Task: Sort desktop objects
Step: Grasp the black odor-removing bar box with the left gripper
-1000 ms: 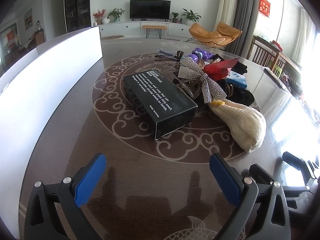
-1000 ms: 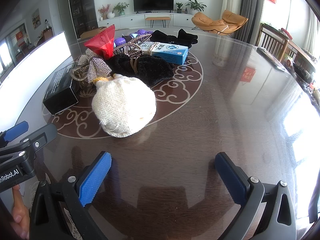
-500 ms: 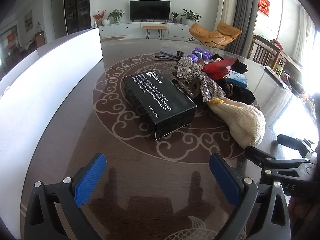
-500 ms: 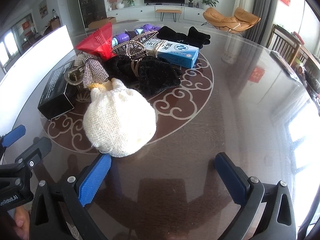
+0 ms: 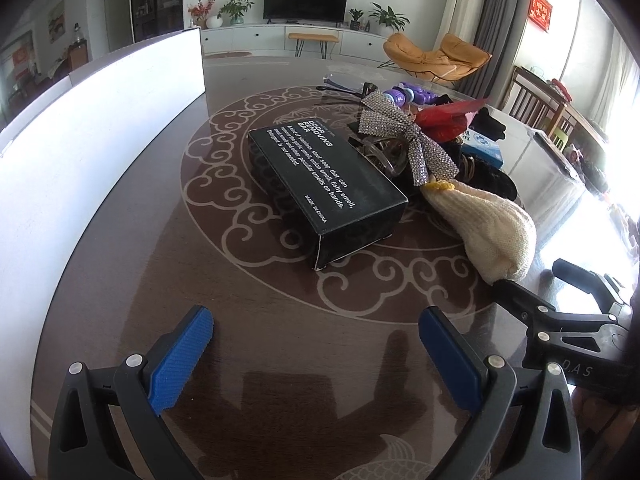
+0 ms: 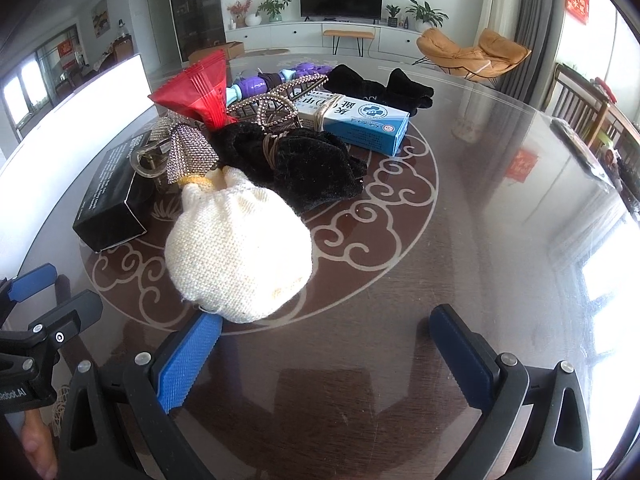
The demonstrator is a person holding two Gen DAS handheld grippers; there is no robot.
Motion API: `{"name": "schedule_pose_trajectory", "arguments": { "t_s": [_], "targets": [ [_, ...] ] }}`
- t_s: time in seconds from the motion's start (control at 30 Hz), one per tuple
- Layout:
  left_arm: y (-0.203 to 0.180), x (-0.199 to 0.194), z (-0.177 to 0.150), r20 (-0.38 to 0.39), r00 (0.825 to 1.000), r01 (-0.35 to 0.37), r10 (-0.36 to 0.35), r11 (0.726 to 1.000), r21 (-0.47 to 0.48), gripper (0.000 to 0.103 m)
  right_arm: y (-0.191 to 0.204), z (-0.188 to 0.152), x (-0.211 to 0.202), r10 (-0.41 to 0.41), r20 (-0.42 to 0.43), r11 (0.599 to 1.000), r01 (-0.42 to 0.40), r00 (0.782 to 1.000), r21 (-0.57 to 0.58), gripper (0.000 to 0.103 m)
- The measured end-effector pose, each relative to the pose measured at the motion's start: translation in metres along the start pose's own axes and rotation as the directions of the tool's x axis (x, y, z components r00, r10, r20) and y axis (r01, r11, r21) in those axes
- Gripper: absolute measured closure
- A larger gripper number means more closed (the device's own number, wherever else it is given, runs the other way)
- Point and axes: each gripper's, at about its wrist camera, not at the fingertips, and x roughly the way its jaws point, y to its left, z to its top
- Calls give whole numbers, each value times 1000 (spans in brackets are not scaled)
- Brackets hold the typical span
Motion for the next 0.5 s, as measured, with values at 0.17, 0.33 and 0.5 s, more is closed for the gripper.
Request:
{"name": "schedule_pose_trajectory", "arguments": {
  "t_s": [0.17, 0.33, 0.5],
  "targets": [
    [-12, 14, 20, -26, 999, -20, 21, 999, 46, 0, 0, 0, 0, -9, 0, 1000, 9, 1000, 3, 0],
    [-5, 29, 57, -38, 999, -30, 29, 999, -27, 0, -5, 2, 2, -9, -1, 1000, 9, 1000, 20, 0],
    [-9, 55, 83, -91, 988, -120, 124, 992, 45, 0, -6, 3, 3, -9, -1, 1000, 9, 1000, 20, 0]
  ]
}}
